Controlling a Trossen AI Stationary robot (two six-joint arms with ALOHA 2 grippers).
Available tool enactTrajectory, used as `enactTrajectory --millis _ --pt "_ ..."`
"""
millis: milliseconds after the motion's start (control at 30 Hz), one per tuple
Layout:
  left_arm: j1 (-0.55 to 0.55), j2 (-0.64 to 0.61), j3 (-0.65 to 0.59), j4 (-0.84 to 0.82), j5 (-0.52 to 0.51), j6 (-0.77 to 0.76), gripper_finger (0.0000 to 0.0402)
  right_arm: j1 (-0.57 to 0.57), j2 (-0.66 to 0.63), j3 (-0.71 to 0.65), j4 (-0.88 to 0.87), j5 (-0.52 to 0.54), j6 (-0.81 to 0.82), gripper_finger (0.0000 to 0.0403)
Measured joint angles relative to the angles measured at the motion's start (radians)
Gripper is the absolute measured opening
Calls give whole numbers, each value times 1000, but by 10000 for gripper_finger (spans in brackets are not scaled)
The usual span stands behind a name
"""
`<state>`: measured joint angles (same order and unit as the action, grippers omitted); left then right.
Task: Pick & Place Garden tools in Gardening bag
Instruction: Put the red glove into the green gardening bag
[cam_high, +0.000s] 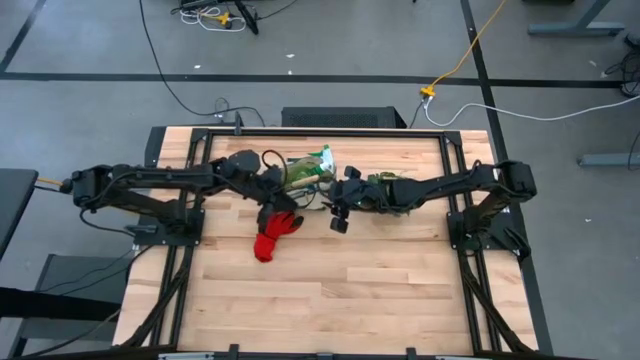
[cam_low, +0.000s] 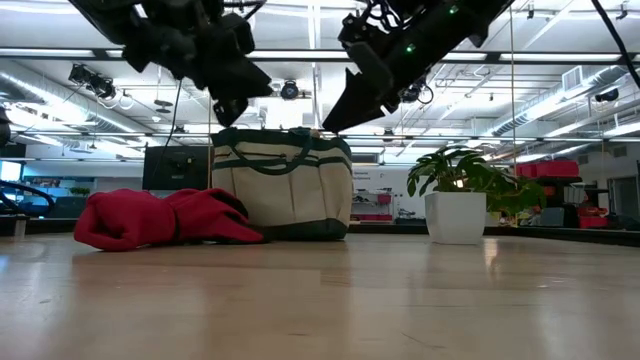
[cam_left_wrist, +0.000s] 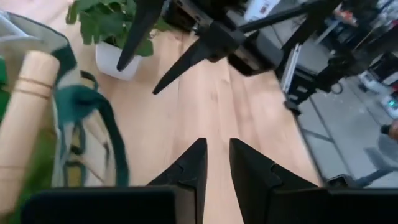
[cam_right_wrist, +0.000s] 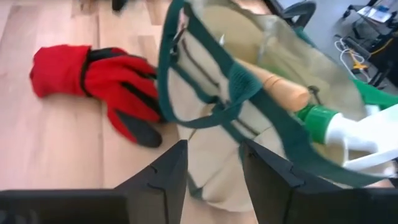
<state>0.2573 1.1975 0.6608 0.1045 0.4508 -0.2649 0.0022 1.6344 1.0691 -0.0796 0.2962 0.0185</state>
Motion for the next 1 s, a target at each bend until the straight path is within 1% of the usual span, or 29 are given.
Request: enactTrajectory --millis 133,267,533,800,1000 --pt "-41 -62 1 -126 -45 -44 65 21 0 0 -8 0 10 155" --pt "-113 -109 1 -276 -137 -97 57 38 0 0 -11 1 26 155" --pt "-226 -127 0 -494 -216 -227 55 59 0 0 -11 9 52 155" --pt "-257 -127 0 -649 -330 -358 55 82 0 0 -13 9 75 155" --pt "-257 -124 0 -686 -379 -411 55 97 0 0 -13 9 75 155"
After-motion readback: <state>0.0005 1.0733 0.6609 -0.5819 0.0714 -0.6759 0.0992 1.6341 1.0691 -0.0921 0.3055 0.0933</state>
